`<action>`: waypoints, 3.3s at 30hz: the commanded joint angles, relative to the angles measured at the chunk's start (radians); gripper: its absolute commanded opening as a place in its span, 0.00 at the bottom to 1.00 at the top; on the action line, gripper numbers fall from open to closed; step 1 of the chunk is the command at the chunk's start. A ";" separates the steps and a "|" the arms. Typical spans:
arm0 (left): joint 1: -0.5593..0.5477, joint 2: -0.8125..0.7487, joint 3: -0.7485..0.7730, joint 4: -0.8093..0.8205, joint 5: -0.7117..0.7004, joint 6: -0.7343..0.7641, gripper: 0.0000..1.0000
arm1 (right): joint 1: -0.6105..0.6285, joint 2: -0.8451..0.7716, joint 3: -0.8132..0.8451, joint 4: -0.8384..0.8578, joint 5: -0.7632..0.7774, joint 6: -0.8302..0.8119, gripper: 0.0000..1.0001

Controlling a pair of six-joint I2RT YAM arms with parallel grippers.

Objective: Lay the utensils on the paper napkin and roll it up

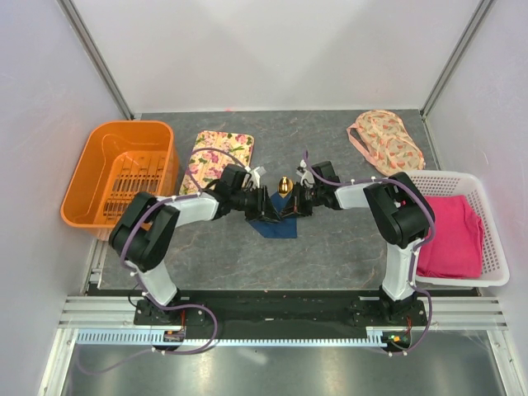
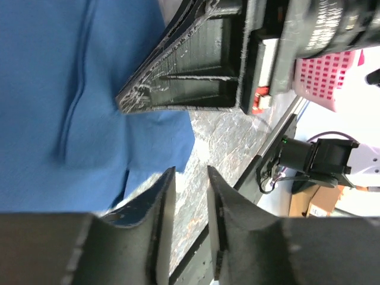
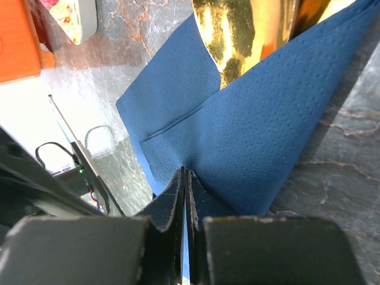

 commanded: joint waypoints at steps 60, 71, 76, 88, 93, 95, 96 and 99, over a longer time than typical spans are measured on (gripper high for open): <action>-0.024 0.377 0.439 -0.461 -0.022 0.382 0.03 | -0.057 0.041 0.067 -0.005 0.052 0.008 0.00; 0.015 0.134 0.217 -0.067 0.147 0.141 0.29 | -0.061 0.105 0.033 -0.003 0.092 0.055 0.00; -0.001 0.182 0.185 -0.004 0.159 0.057 0.26 | -0.061 0.108 0.030 -0.002 0.094 0.073 0.00; 0.004 0.323 0.208 -0.176 0.005 0.069 0.12 | -0.064 0.068 0.035 0.009 0.052 0.081 0.00; 0.005 0.323 0.228 -0.229 -0.031 0.105 0.08 | -0.067 -0.021 0.102 -0.016 0.025 0.061 0.08; 0.005 0.321 0.232 -0.242 -0.031 0.113 0.08 | -0.069 -0.062 0.134 -0.037 0.037 0.040 0.10; 0.005 0.320 0.238 -0.246 -0.035 0.124 0.08 | -0.069 -0.074 0.147 -0.069 0.047 0.028 0.11; 0.005 0.317 0.248 -0.257 -0.035 0.138 0.08 | -0.067 -0.102 0.184 -0.149 0.098 -0.029 0.12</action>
